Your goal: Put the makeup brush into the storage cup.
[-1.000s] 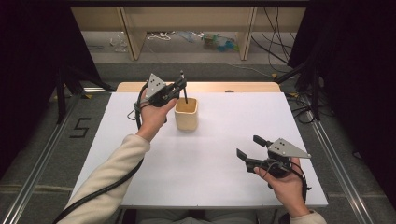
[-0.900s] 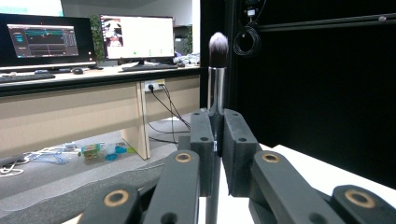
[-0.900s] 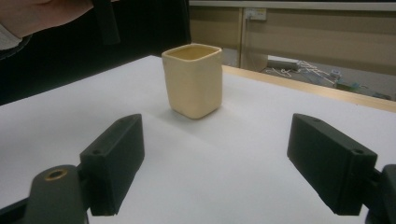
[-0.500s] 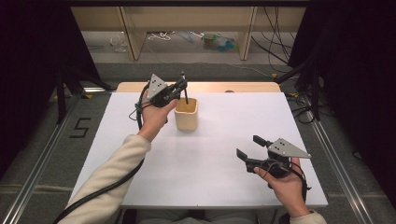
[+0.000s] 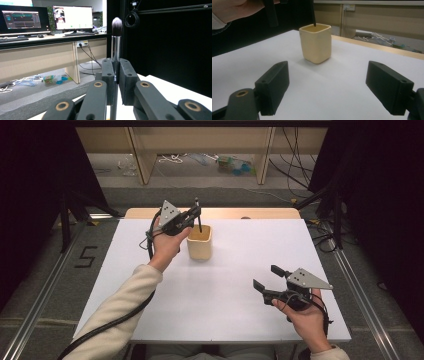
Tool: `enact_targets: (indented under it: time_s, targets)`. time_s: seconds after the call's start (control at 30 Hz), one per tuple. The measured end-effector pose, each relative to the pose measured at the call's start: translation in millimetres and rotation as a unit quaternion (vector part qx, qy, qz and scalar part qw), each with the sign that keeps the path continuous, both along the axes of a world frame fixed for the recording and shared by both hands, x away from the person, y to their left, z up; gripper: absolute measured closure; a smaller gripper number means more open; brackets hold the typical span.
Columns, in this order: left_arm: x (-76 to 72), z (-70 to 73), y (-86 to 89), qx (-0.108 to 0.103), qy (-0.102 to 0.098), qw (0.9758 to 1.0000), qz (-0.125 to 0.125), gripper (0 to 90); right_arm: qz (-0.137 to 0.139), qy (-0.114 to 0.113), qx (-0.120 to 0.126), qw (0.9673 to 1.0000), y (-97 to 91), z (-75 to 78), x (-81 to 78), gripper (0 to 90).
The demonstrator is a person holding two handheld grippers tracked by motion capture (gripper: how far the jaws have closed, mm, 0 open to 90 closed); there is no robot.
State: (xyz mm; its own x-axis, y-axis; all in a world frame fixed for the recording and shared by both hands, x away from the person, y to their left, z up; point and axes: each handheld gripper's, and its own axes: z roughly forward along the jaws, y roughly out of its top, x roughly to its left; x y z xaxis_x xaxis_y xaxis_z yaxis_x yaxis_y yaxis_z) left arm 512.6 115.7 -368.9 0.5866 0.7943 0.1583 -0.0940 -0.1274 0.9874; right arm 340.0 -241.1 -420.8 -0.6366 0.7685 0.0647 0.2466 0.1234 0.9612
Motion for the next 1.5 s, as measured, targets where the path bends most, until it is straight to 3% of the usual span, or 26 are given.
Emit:
enact_targets:
  time_s: [0.57,0.6,1.5]
  targets:
    - [1.6,-4.3,0.5,0.008,0.003,1.0,0.003,83.7,0.001,0.008,-0.005,1.0,-0.7,0.6,-0.6,20.0]
    - [1.8,-4.6,0.5,0.008,0.003,1.0,0.002,83.7,0.0,0.001,-0.002,1.0,-0.4,0.0,0.1,20.0]
    - [3.7,-10.7,0.3,0.016,0.007,0.9998,0.006,83.6,0.004,0.003,-0.001,1.0,-0.1,-0.6,0.4,19.9]
